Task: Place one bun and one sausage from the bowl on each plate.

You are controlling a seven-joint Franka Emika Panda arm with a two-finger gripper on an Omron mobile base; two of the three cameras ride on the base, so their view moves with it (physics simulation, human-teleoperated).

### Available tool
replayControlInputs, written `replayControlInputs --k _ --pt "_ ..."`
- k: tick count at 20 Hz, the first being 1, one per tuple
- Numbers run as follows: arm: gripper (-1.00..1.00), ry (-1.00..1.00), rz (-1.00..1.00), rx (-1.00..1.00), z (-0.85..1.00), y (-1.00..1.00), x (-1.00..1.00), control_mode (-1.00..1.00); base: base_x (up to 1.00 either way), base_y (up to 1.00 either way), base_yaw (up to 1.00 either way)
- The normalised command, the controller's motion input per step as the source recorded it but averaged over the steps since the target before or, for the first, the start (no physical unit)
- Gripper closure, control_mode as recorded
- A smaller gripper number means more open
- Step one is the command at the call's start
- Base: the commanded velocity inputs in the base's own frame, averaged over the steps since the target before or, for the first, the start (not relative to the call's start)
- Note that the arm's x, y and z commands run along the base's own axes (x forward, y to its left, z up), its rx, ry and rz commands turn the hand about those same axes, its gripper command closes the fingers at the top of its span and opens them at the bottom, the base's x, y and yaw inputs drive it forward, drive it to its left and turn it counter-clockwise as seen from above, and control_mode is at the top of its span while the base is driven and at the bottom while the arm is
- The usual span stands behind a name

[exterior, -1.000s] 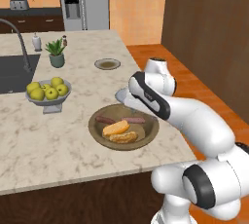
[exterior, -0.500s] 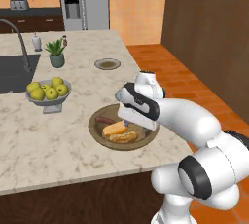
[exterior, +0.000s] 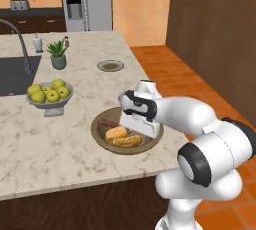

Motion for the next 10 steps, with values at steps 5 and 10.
replayControlInputs --k 5,10 --pt "-1.00 0.00 -0.03 0.00 -0.12 0.11 0.18 -1.00 0.00 0.00 0.00" --pt "-1.00 0.00 -0.04 0.00 -0.13 0.11 0.27 -1.00 0.00 0.00 0.00"
